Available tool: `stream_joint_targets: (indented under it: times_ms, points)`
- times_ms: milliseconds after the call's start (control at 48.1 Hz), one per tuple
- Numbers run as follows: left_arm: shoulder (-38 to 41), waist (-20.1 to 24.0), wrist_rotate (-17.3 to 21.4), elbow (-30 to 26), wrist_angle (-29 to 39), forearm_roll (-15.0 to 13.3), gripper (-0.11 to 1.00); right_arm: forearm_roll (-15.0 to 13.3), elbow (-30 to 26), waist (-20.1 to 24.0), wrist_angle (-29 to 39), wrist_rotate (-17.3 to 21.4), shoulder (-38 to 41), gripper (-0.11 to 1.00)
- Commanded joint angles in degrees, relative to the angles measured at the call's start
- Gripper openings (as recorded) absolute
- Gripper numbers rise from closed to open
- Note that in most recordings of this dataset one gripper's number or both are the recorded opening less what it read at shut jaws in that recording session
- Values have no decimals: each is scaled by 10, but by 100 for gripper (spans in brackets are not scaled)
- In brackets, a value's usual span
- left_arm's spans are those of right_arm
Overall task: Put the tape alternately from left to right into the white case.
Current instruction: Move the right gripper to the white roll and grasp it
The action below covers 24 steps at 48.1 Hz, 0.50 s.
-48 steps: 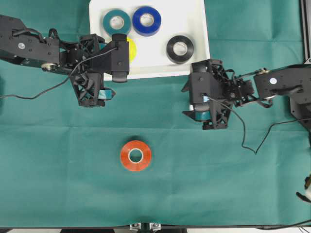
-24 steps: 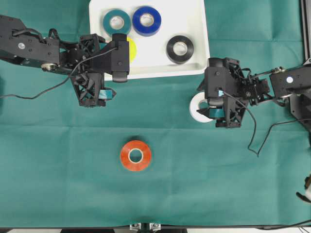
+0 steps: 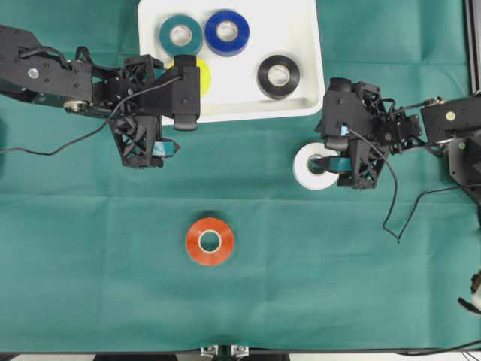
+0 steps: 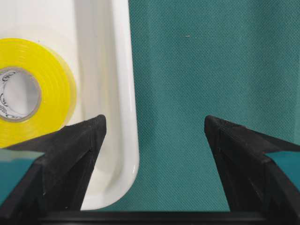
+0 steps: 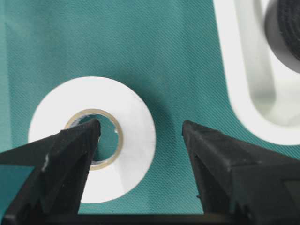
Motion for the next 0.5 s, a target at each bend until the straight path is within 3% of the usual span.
stream_joint_targets:
  times_ms: [0, 478]
  points:
    - [-15, -2, -1, -7, -4, -2, 77, 1, -4, -4, -4, 1, -3, 78]
    - [-15, -2, -1, -7, -4, -2, 77, 1, -9, -4, -24, 2, 55, 78]
